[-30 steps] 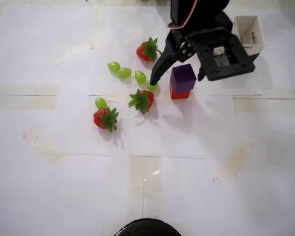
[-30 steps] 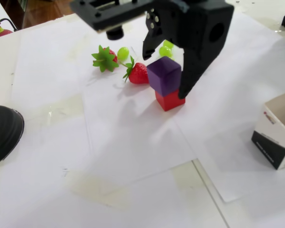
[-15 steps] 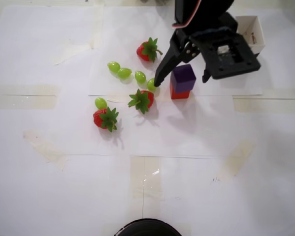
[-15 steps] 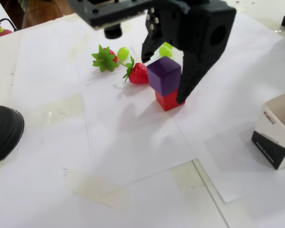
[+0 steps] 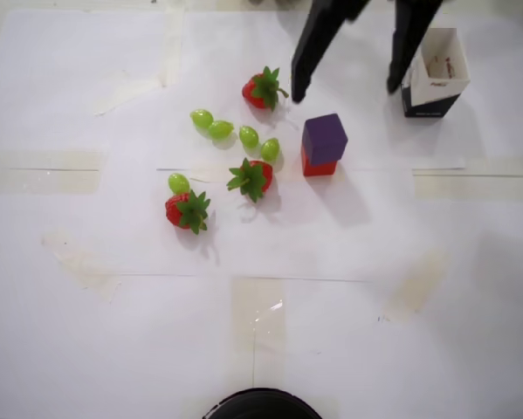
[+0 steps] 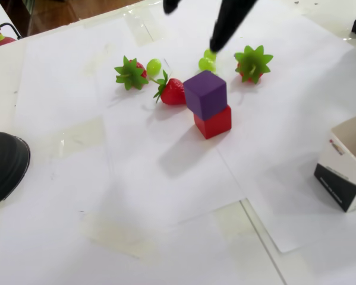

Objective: Put the purple cube on top of the red cube

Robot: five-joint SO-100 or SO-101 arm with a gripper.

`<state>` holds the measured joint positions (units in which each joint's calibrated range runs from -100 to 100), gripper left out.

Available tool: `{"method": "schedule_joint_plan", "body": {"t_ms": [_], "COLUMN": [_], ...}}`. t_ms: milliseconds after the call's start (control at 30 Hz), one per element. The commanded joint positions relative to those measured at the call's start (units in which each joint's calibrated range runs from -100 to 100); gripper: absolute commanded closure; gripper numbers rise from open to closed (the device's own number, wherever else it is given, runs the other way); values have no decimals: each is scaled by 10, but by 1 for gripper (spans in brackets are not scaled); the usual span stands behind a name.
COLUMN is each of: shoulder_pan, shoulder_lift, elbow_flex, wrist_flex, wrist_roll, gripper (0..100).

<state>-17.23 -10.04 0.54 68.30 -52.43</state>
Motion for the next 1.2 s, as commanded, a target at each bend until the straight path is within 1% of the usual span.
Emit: {"method": "schedule_joint_plan", "body": {"t_ms": [0,67,100,267,400,600,667,833,1033,1167], "shoulder_pan": [13,25,38,114,171,191,189,186,176,177], "shoulder_lift": [-194,-275,-333,-526,-684,-875,-876,-876,-876,-876], "elbow_flex": [-17,39,84,230,319,482,493,550,685,762], "wrist_flex": [46,47,47,65,105,96,105,70,-63,-115], "wrist_roll": [-11,-15,-15,3,15,16,25,35,35,35], "gripper": [73,80,86,100,100,100,100,100,100,100]}}
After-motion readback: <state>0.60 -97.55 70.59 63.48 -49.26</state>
